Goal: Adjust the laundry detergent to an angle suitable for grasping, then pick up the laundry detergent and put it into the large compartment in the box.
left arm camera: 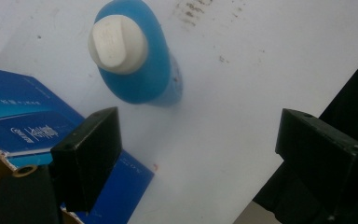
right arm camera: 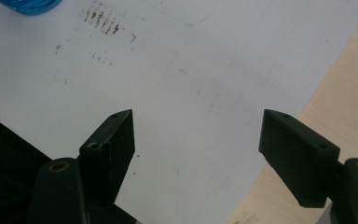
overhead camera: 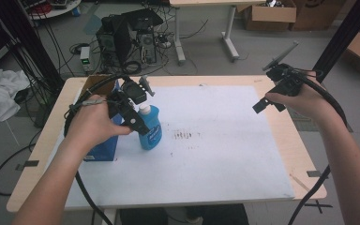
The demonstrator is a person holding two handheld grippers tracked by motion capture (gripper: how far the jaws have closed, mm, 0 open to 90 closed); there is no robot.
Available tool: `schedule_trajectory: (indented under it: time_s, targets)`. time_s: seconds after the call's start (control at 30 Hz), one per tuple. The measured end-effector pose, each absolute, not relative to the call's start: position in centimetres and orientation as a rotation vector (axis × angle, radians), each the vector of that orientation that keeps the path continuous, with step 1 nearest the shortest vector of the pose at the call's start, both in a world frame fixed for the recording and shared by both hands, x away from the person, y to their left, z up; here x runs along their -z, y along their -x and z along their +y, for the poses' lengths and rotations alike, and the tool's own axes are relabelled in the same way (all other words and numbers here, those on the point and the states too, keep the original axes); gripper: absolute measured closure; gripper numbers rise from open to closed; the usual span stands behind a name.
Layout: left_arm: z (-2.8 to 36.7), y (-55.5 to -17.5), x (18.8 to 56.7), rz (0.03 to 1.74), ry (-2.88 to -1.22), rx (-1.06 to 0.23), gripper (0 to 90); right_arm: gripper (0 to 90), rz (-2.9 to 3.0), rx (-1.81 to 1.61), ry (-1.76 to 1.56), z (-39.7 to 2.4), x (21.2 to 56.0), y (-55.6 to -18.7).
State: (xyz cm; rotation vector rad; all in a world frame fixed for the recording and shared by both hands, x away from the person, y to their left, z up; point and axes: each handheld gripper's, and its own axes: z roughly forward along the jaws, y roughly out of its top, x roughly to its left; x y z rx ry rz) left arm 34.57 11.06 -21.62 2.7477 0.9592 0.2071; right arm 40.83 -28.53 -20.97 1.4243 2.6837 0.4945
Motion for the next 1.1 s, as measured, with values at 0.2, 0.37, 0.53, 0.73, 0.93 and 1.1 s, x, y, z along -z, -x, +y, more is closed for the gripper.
schedule_trajectory:
  time_s: [0.2, 0.37, 0.53, 0.73, 0.93, 1.1]
  targets:
    - [11.28, -34.51, 21.58, 0.974, -2.746, -0.208, 14.9, 26.7, 2.691, -0.485, -1.412, -28.46, 20.95, -40.9]
    - [11.26, -34.65, 21.5, 0.978, -2.746, -0.204, 14.8, 26.7, 2.693, -0.482, -1.416, -28.49, 21.1, -40.88]
    - [11.22, -34.62, 21.39, 0.987, -2.746, -0.208, 14.8, 26.4, 2.698, -0.492, -1.419, -28.61, 21.39, -40.88]
    - [11.37, -34.6, 21.03, 0.994, -2.744, -0.223, 14.7, 26.4, 2.697, -0.486, -1.429, -28.63, 21.55, -41.11]
    - [11.45, -34.61, 21.39, 0.988, -2.747, -0.227, 14.8, 26.4, 2.702, -0.488, -1.417, -28.4, 21.83, -41.0]
    - [11.56, -34.62, 21.36, 0.996, -2.74, -0.226, 14.5, 26.4, 2.698, -0.484, -1.431, -28.6, 21.93, -40.9]
